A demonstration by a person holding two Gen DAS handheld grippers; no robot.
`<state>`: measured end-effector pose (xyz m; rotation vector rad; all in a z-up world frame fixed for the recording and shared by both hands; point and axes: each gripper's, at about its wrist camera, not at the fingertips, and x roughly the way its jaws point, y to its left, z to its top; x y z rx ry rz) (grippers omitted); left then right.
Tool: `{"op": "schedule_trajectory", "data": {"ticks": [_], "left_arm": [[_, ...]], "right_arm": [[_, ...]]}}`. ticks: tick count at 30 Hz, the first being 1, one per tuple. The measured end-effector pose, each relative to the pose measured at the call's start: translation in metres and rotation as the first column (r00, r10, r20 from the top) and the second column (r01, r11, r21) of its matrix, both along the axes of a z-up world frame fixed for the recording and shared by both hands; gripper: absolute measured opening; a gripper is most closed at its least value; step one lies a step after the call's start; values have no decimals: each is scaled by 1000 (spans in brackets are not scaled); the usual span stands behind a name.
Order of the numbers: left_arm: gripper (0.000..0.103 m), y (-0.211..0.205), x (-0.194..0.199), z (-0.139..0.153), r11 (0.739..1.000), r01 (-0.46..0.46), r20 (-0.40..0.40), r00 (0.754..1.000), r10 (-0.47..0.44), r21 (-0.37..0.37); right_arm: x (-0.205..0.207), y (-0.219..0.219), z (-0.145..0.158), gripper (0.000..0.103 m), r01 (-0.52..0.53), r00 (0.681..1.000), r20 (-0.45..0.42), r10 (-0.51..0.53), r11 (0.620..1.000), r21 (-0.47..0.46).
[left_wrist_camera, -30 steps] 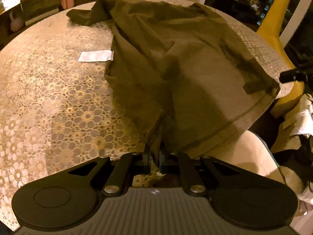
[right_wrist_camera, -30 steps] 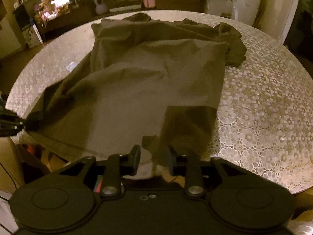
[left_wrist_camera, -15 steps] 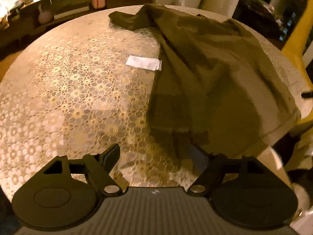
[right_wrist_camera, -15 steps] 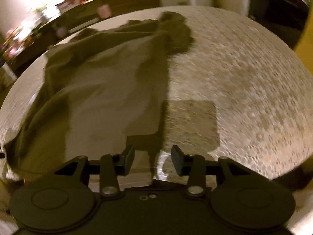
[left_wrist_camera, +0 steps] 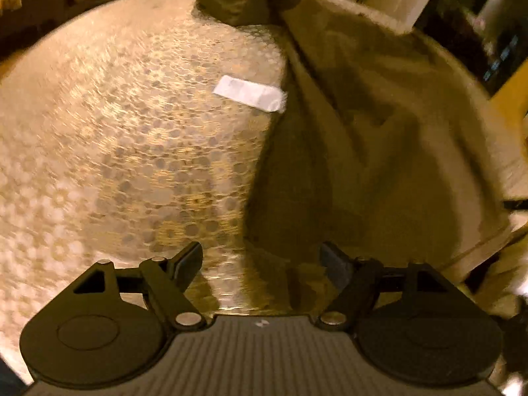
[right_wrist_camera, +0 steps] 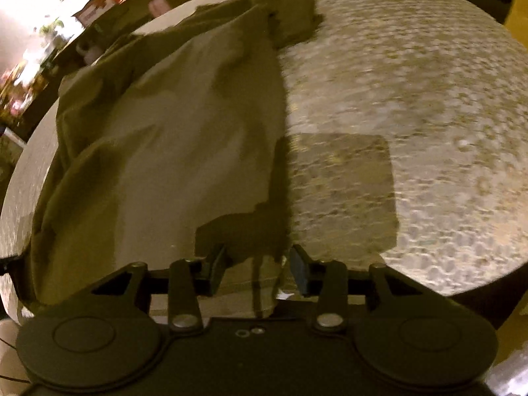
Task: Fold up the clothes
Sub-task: 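Spread the shirt flat on the table with both grippers and release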
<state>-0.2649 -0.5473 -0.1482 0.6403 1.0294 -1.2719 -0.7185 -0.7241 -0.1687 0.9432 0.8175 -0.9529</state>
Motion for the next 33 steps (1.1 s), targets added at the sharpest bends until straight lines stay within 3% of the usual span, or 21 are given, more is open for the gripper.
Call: {"op": "schedule_trajectory", "data": {"ticks": [3, 9, 14, 18, 22, 25, 28, 33], "left_arm": [[77, 1, -8, -7, 999, 23, 168, 985, -30, 46], [78, 16, -2, -4, 999, 2, 244, 970, -14, 50], [78, 16, 0, 22, 999, -15, 212, 977, 24, -47], [78, 8, -9, 43, 992, 10, 146, 989, 8, -127], [78, -2, -24, 40, 987, 92, 157, 985, -71, -132], [78, -11, -29, 21, 987, 129, 144, 983, -114, -95], [78, -17, -29, 5, 988, 146, 87, 986, -141, -53], [78, -18, -25, -9, 988, 156, 17, 988, -156, -10]], "right_arm": [[16, 2, -1, 103, -44, 999, -32, 43, 999, -21], [41, 3, 9, 103, -98, 992, -91, 89, 990, -101], [96, 3, 23, 103, -237, 972, -38, 234, 961, -143], [132, 2, 12, 103, -302, 951, -104, 291, 947, -109], [93, -1, 31, 103, -203, 978, -65, 196, 972, -119], [52, 3, 34, 103, -110, 991, -81, 103, 990, -90], [19, 7, 26, 103, -25, 997, -68, 23, 999, -40], [4, 6, 3, 103, 51, 999, -22, -49, 997, 55]]}}
